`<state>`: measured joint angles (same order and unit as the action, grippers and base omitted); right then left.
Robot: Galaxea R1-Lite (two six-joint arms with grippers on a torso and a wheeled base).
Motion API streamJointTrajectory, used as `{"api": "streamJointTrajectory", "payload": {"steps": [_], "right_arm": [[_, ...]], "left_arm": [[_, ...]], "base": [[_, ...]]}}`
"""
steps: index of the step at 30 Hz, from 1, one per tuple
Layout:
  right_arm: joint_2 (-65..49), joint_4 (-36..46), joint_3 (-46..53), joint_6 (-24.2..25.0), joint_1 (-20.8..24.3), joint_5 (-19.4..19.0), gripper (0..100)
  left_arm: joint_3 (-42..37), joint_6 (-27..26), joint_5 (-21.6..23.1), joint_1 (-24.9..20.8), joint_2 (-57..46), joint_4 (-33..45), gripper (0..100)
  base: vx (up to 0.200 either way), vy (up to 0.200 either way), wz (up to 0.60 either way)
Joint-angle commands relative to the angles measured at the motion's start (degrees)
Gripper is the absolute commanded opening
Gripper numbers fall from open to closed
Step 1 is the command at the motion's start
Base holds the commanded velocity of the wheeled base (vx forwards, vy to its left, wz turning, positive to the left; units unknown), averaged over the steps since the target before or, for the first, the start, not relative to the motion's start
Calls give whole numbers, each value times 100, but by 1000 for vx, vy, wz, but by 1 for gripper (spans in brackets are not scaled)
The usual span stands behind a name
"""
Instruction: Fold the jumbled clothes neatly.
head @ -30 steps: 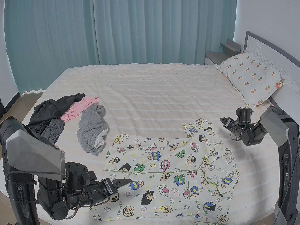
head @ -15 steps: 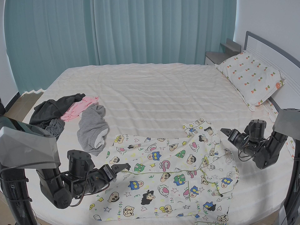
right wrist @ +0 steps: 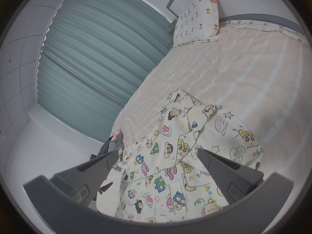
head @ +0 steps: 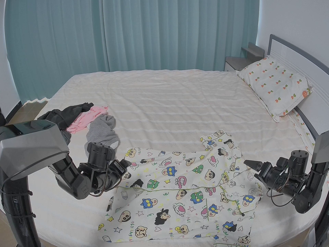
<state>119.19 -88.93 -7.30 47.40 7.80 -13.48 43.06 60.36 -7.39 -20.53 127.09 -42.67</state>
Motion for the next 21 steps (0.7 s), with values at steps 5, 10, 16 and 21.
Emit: {"api": "streamJointTrajectory", "payload": {"steps": [5,10,16,21], "right_arm": [[-62,-54,80,15,37,-14,100],[-1,-54,71,15,46,-14,100],[8,-54,71,15,46,-5,100],[17,-54,71,6,55,-5,100]], "left_arm": [[370,-6,-272,-83,624,127,100],[379,-6,-360,-320,598,400,100],[458,-6,-386,-540,624,479,100],[783,-6,-606,-575,739,830,100]], "base": [[0,0,0],[0,0,0],[0,0,0],[0,0,0]]}}
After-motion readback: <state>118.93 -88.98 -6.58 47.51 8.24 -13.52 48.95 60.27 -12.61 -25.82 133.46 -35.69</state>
